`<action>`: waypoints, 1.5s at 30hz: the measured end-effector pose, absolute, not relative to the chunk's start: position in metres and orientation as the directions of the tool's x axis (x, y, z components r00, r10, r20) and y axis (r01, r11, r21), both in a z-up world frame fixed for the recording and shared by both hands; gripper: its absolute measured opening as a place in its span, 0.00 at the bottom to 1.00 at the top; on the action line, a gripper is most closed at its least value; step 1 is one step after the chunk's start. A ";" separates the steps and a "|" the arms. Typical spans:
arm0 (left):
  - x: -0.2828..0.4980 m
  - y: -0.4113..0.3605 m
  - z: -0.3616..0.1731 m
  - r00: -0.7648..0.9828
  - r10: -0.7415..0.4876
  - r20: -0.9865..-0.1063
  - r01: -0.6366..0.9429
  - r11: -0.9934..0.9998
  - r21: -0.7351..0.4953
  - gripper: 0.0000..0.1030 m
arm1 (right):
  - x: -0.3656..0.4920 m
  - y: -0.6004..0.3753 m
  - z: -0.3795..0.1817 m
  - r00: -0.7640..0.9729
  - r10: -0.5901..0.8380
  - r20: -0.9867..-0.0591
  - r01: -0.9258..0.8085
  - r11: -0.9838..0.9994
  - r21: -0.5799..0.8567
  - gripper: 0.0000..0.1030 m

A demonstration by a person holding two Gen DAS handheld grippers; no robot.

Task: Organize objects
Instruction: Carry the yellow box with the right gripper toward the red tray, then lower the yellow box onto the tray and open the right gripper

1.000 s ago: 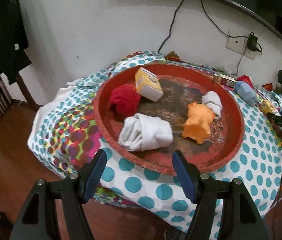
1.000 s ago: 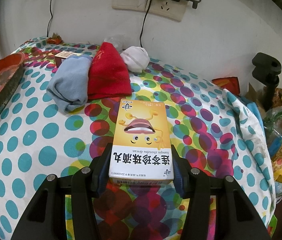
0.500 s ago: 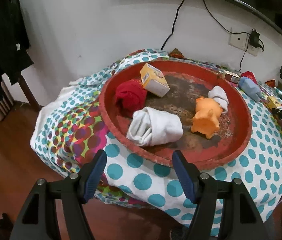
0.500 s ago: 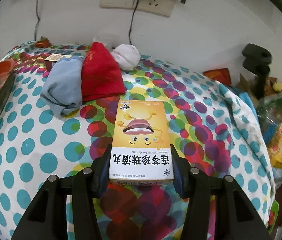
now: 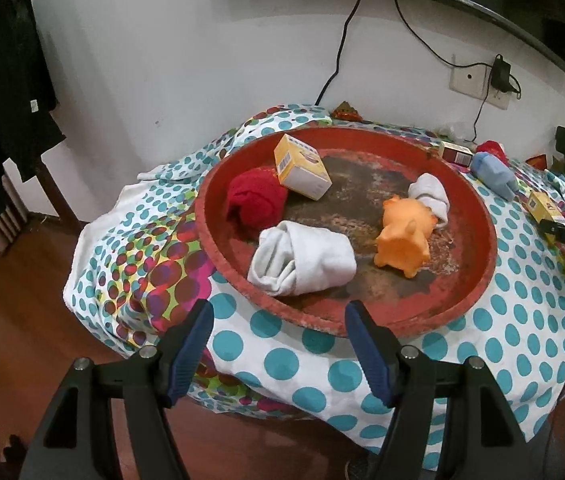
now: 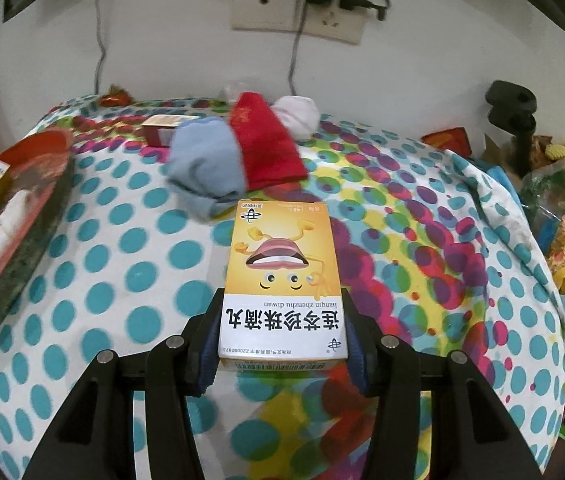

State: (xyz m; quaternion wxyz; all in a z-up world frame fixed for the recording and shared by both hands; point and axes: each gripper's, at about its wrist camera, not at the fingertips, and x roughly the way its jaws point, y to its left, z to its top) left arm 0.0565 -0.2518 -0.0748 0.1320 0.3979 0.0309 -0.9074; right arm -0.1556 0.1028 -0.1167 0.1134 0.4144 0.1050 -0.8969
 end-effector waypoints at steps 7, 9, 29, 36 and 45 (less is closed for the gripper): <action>0.057 -0.258 -0.076 -0.640 -0.227 -0.735 0.290 -0.956 0.043 0.68 | -0.134 0.072 -0.090 -0.644 -0.190 -0.741 0.365 -0.928 -0.080 0.47; 0.057 -0.260 -0.077 -0.635 -0.225 -0.739 0.296 -0.954 0.036 0.68 | -0.130 0.060 -0.083 -0.644 -0.211 -0.735 0.386 -0.919 -0.075 0.47; 0.060 -0.281 -0.079 -0.620 -0.235 -0.749 0.347 -0.938 0.008 0.68 | -0.104 -0.047 -0.066 -0.593 -0.339 -0.730 0.574 -0.814 -0.088 0.47; 0.062 -0.288 -0.078 -0.617 -0.240 -0.749 0.365 -0.931 -0.002 0.68 | -0.104 -0.089 -0.064 -0.566 -0.364 -0.739 0.625 -0.775 -0.097 0.47; 0.064 -0.297 -0.080 -0.608 -0.255 -0.752 0.390 -0.921 -0.003 0.68 | -0.114 -0.134 -0.072 -0.530 -0.356 -0.770 0.650 -0.753 -0.100 0.47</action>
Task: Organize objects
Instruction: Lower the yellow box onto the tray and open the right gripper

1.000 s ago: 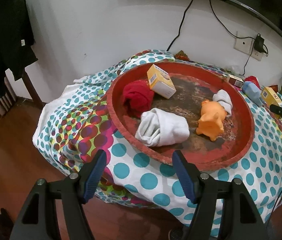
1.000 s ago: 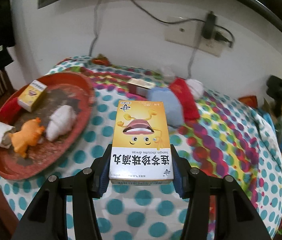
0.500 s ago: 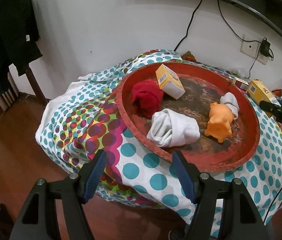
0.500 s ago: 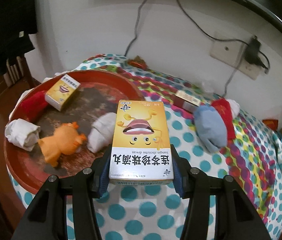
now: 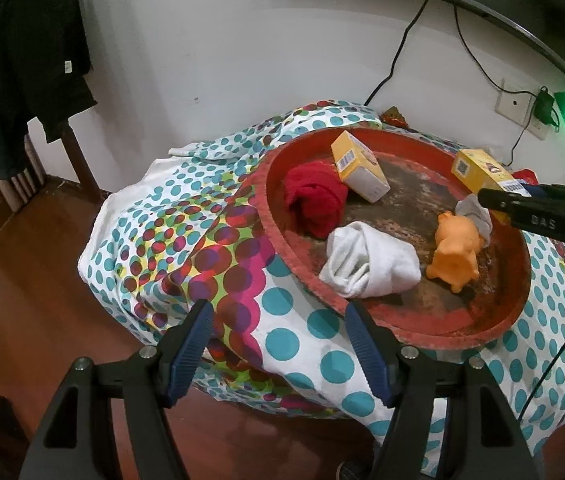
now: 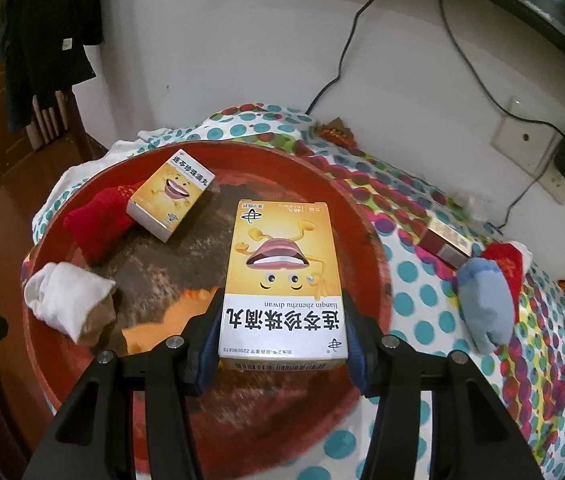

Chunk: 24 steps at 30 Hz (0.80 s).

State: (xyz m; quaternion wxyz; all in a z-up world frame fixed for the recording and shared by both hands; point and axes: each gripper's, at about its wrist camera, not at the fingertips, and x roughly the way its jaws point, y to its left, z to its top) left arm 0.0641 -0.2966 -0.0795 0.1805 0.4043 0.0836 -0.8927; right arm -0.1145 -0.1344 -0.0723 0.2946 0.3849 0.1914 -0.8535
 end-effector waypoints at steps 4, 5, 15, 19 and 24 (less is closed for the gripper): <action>0.065 -0.302 -0.081 -0.602 -0.255 -0.756 0.401 -0.916 -0.010 0.68 | -0.121 -0.150 -0.076 -0.522 -0.339 -0.783 0.652 -0.750 -0.110 0.47; 0.065 -0.303 -0.081 -0.600 -0.258 -0.757 0.407 -0.914 -0.012 0.68 | -0.121 -0.153 -0.076 -0.520 -0.337 -0.784 0.653 -0.749 -0.111 0.47; 0.069 -0.319 -0.083 -0.585 -0.267 -0.766 0.458 -0.888 -0.041 0.68 | -0.121 -0.172 -0.091 -0.501 -0.292 -0.815 0.666 -0.731 -0.147 0.47; 0.069 -0.321 -0.085 -0.576 -0.265 -0.773 0.467 -0.883 -0.045 0.68 | -0.119 -0.174 -0.093 -0.505 -0.286 -0.814 0.664 -0.732 -0.155 0.47; 0.069 -0.322 -0.087 -0.571 -0.256 -0.780 0.466 -0.883 -0.051 0.68 | -0.118 -0.172 -0.093 -0.511 -0.287 -0.810 0.662 -0.733 -0.158 0.47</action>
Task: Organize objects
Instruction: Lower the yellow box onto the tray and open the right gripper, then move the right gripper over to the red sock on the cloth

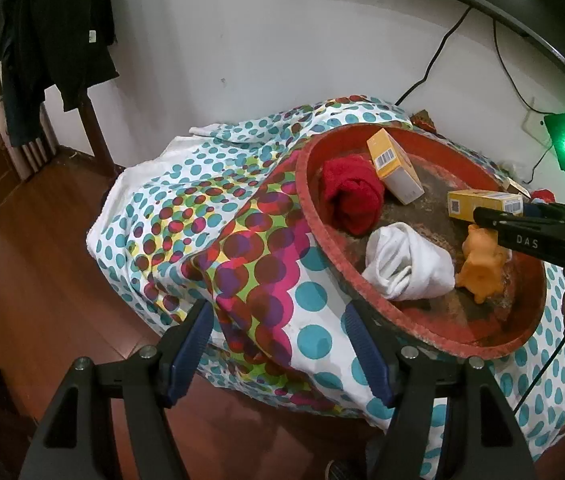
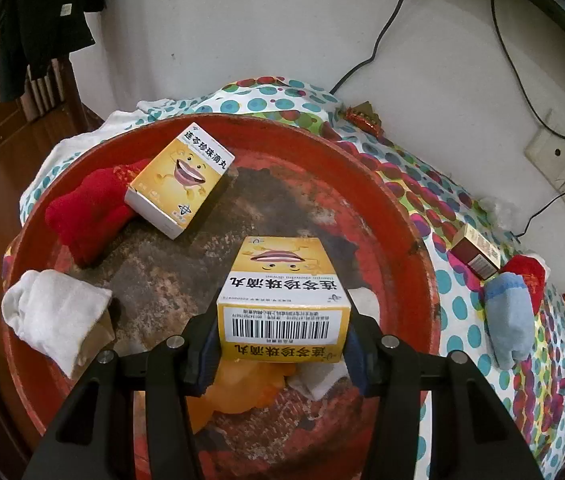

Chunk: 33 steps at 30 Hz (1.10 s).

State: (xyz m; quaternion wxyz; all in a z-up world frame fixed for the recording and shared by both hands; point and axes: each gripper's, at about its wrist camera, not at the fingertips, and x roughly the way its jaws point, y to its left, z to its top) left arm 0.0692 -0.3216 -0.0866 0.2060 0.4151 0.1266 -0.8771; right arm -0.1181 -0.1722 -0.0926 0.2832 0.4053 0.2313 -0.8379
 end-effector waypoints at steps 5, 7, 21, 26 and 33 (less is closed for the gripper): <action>0.068 -0.321 -0.087 -0.564 -0.261 -0.783 0.470 -0.882 -0.044 0.68 | -0.115 -0.172 -0.094 -0.504 -0.297 -0.811 0.670 -0.727 -0.150 0.48; 0.068 -0.321 -0.088 -0.561 -0.260 -0.786 0.469 -0.882 -0.043 0.68 | -0.110 -0.172 -0.093 -0.509 -0.305 -0.805 0.675 -0.722 -0.153 0.48; 0.066 -0.316 -0.089 -0.556 -0.262 -0.789 0.461 -0.887 -0.030 0.68 | -0.087 -0.143 -0.072 -0.521 -0.382 -0.763 0.676 -0.730 -0.096 0.66; 0.065 -0.310 -0.089 -0.555 -0.275 -0.785 0.452 -0.892 -0.007 0.68 | -0.086 -0.112 -0.065 -0.538 -0.397 -0.744 0.650 -0.757 -0.065 0.66; 0.064 -0.305 -0.086 -0.567 -0.285 -0.773 0.444 -0.896 0.005 0.68 | -0.111 -0.046 -0.062 -0.591 -0.347 -0.728 0.551 -0.833 -0.050 0.66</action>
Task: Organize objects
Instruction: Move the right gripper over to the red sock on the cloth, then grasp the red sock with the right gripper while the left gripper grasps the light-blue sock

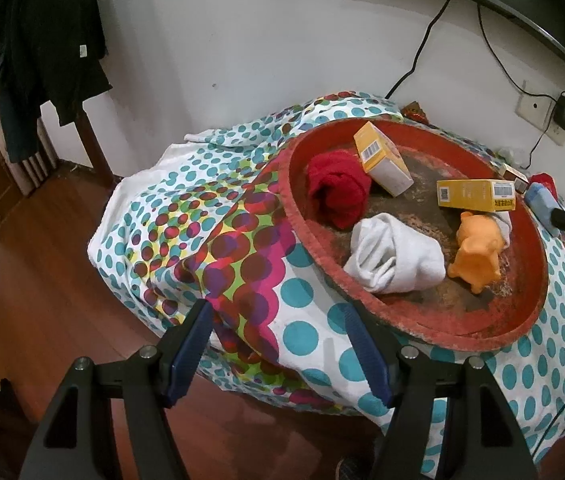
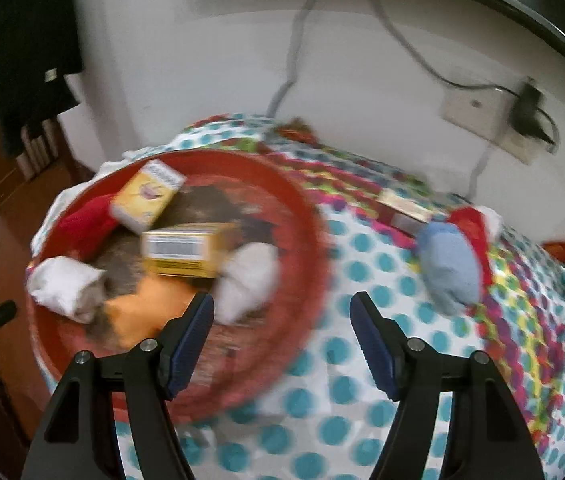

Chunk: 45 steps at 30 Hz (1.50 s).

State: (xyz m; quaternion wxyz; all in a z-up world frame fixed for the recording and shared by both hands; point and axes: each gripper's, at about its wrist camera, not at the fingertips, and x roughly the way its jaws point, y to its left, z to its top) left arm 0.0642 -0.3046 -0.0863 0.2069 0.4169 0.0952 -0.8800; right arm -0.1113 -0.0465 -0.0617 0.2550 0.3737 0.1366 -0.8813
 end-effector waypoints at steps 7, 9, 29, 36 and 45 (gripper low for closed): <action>0.061 -0.294 -0.087 -0.569 -0.284 -0.772 0.427 -0.904 0.018 0.68 | -0.166 0.040 -0.062 -0.632 -0.248 -0.734 0.394 -0.919 -0.028 0.67; 0.060 -0.289 -0.086 -0.571 -0.295 -0.766 0.416 -0.909 0.040 0.68 | -0.183 0.059 -0.064 -0.637 -0.216 -0.740 0.359 -0.933 -0.037 0.67; 0.019 -0.221 -0.045 -0.634 -0.258 -0.729 0.246 -0.961 0.126 0.68 | -0.328 0.075 -0.116 -0.534 -0.291 -0.793 0.341 -0.933 0.113 0.68; -0.016 -0.181 -0.034 -0.658 -0.165 -0.735 0.150 -0.985 0.087 0.68 | -0.335 0.053 -0.130 -0.515 -0.303 -0.802 0.412 -0.908 0.079 0.43; -0.064 -0.106 -0.034 -0.682 -0.060 -0.729 -0.002 -0.996 0.084 0.68 | -0.289 0.069 -0.114 -0.523 -0.380 -0.763 0.467 -0.876 0.117 0.29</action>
